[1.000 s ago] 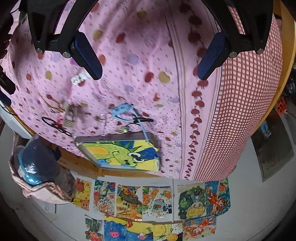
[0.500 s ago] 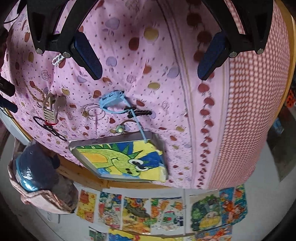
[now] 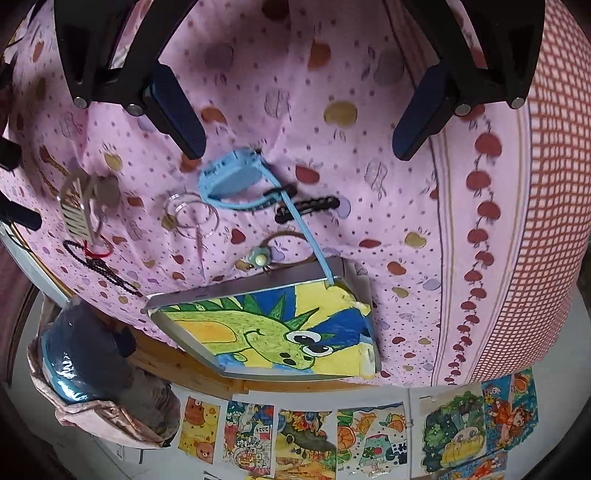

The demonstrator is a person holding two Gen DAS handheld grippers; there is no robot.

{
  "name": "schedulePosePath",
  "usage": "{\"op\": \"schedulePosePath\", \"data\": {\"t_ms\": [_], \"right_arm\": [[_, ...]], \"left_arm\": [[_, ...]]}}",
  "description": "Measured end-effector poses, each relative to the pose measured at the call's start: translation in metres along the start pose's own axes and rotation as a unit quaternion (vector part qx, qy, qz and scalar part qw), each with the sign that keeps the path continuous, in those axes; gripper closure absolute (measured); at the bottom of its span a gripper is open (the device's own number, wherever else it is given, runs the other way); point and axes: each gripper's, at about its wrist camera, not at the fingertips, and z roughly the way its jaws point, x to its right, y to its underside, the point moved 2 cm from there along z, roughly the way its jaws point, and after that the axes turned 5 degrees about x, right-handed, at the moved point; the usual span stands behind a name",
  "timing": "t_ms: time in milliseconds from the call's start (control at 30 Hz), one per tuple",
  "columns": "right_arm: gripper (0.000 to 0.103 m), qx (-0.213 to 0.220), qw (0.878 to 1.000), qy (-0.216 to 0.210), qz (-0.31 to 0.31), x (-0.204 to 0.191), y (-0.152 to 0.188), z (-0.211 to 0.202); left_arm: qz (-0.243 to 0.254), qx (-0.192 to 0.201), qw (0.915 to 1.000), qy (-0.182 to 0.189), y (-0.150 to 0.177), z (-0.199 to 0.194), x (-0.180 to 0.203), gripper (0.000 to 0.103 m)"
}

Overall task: Organize jewelry
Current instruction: 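Grasp the grey square watch with the right tool while the left tool grasps the blue watch strap, then carry both watches onto the dinosaur drawing in the metal tray and open both tools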

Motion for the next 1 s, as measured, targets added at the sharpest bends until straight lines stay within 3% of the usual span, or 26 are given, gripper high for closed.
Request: {"op": "schedulePosePath", "data": {"t_ms": [167, 267, 433, 633, 800, 867, 1000], "right_arm": [[0.001, -0.004, 1.000, -0.005, 0.009, 0.004, -0.005, 0.011], [0.001, -0.009, 1.000, -0.011, 0.014, 0.006, -0.007, 0.021], [0.002, -0.034, 0.999, -0.026, 0.005, 0.002, -0.010, 0.042], [0.012, -0.049, 0.998, -0.036, -0.003, -0.001, -0.015, 0.056], [0.027, -0.060, 0.997, -0.042, 0.004, 0.001, -0.012, 0.064], [0.040, -0.066, 0.997, -0.039, 0.001, 0.000, -0.010, 0.067], [0.040, -0.068, 0.997, -0.036, -0.002, -0.001, -0.008, 0.068]], "left_arm": [[-0.035, 0.012, 0.9991, 0.020, -0.008, 0.008, -0.010, 0.013], [-0.060, 0.020, 0.9977, 0.025, -0.015, 0.013, -0.016, 0.024], [-0.075, 0.014, 0.9969, 0.017, -0.028, 0.029, -0.020, 0.059], [-0.084, -0.001, 0.9963, 0.020, -0.031, 0.045, -0.020, 0.089], [-0.091, -0.005, 0.9955, 0.023, -0.033, 0.051, -0.019, 0.096], [-0.090, -0.003, 0.9956, 0.028, -0.034, 0.050, -0.018, 0.098], [-0.075, 0.007, 0.9968, 0.024, -0.035, 0.044, -0.011, 0.099]]}}
